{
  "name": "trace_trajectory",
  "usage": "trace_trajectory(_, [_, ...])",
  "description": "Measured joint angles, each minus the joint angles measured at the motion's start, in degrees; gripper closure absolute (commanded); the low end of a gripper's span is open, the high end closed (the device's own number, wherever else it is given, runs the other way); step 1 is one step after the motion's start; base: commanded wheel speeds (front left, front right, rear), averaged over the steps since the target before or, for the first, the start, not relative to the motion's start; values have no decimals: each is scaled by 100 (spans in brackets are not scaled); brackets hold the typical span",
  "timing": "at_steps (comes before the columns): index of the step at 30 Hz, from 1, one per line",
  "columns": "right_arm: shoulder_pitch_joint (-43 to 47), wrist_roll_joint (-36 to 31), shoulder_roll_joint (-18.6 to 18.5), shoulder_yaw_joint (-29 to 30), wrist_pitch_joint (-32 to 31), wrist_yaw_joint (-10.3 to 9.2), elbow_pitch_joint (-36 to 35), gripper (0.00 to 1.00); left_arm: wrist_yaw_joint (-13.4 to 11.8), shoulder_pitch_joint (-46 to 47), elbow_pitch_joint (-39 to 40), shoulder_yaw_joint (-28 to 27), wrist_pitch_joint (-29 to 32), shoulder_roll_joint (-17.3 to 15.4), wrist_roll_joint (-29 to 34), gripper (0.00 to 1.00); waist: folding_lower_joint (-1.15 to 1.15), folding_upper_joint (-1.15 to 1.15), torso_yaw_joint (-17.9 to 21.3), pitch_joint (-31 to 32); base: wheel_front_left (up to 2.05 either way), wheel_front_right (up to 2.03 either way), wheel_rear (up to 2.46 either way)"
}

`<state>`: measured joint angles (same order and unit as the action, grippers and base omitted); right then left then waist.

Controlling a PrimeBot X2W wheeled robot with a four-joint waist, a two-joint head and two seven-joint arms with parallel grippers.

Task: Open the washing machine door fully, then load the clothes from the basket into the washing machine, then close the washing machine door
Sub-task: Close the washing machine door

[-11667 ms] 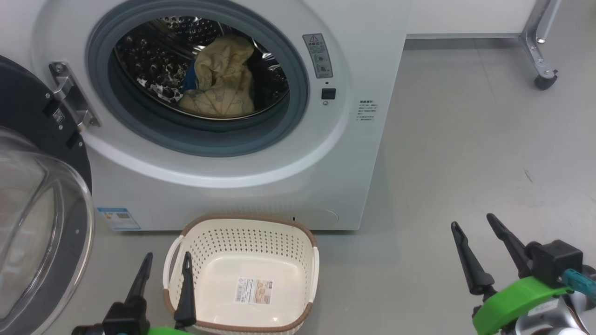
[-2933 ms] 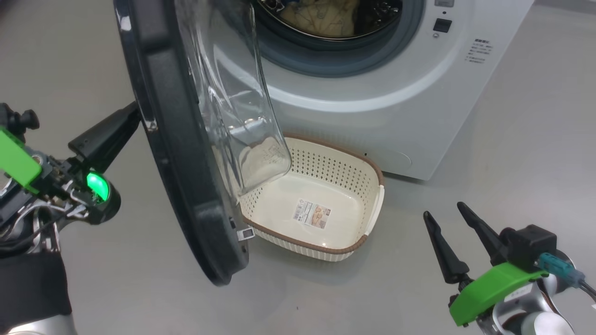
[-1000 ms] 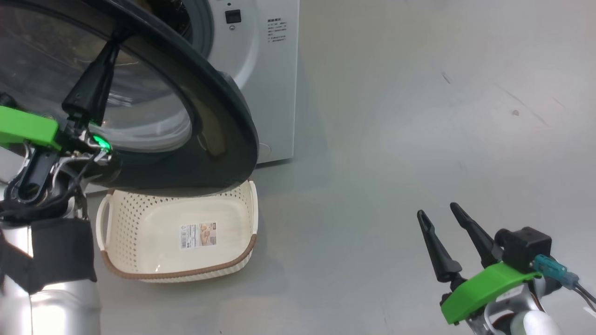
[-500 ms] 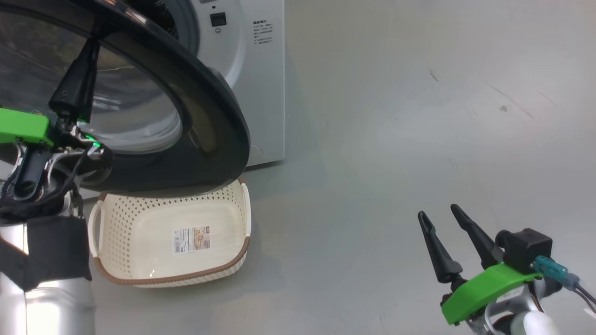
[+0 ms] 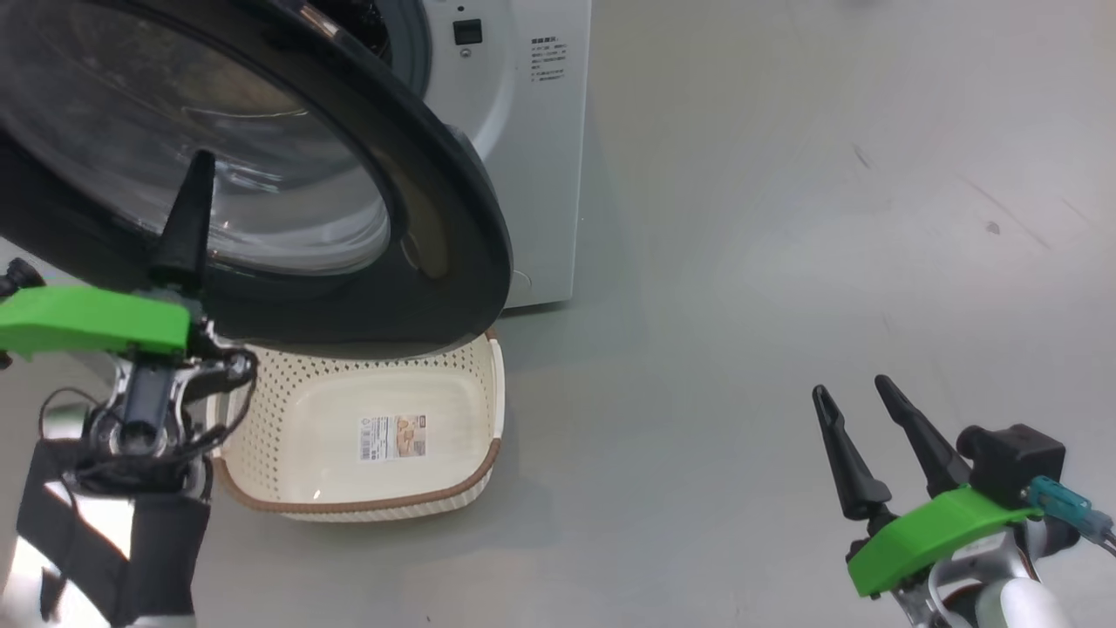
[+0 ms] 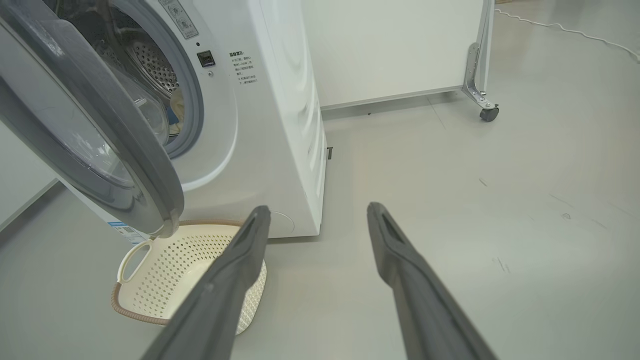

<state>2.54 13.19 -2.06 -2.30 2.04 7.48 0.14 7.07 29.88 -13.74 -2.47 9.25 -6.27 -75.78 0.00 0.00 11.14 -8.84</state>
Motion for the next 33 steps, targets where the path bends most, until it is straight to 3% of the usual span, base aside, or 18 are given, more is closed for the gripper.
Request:
trace_trajectory(1, [-2,0,-1,19,2,0,1,0,0,-64,-4,157,-151,-96,224,8,0,0,-34,19,0,0,0])
trace_trajectory(2, [-2,-1,-1,22,2,0,9,0,0,-130,-26,285,-331,-171,426,0,0,0,-63,48,0,0,0])
trace_trajectory(8, [2,-27,-1,80,-2,0,-5,0,-11,-461,-265,918,-1399,-431,1690,0,0,0,-261,198,0,0,0])
trace_trajectory(13, [67,-62,-1,131,-30,0,-89,0,-527,-688,-349,1341,-2026,-595,3003,0,0,0,-409,336,0,0,0])
trace_trajectory(26, [421,-118,0,219,-190,0,-207,0,-1713,-2262,515,1608,-2341,-745,4638,0,0,0,-656,709,0,0,0])
trace_trajectory(33, [542,-169,0,235,-257,0,-319,0,-2079,-2974,961,1751,-2342,-809,5248,0,0,0,-772,778,0,0,0])
